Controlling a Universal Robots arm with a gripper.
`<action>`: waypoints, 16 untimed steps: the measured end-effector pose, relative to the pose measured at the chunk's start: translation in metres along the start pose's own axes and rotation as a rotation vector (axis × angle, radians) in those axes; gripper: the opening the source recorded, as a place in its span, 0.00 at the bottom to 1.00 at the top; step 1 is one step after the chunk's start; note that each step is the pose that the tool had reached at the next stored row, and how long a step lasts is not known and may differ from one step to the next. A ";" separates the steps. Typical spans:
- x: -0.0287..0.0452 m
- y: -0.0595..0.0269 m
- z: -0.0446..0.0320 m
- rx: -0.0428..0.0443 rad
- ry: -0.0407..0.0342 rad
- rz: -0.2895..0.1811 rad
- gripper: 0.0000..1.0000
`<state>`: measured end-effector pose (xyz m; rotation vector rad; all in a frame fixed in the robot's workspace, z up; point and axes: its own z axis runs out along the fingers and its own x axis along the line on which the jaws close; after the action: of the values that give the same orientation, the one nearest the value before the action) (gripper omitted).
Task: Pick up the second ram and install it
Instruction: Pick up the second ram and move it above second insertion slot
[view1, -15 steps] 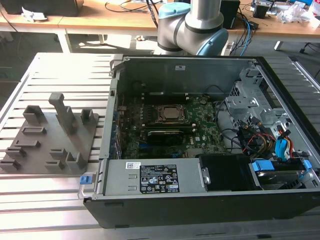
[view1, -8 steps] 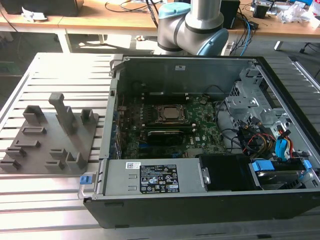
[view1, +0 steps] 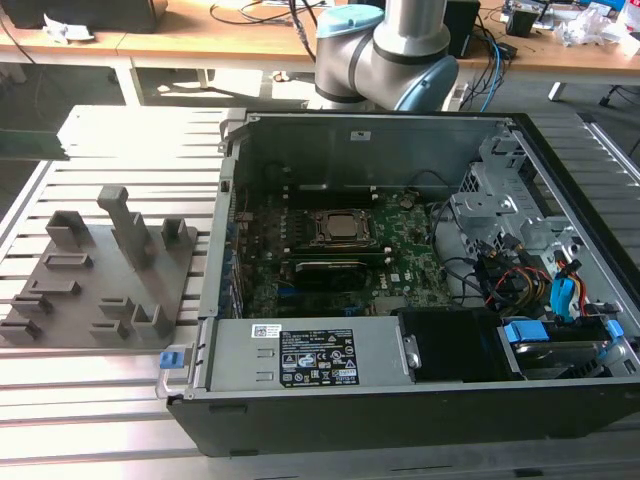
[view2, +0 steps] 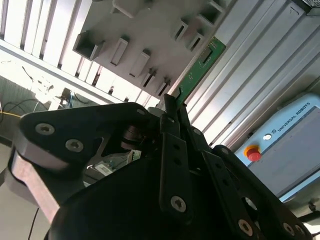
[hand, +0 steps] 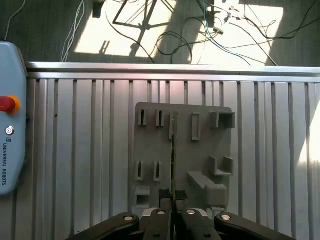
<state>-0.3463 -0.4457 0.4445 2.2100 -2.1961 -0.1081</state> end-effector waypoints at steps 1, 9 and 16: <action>-0.0001 -0.0048 -0.0003 -0.0027 0.0004 0.000 0.14; -0.0002 -0.0473 -0.0030 -0.0230 0.0004 0.001 0.14; -0.0001 -0.0670 -0.0043 -0.0230 0.0004 0.001 0.14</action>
<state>-0.2791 -0.4453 0.4443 2.1972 -2.1841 -0.1321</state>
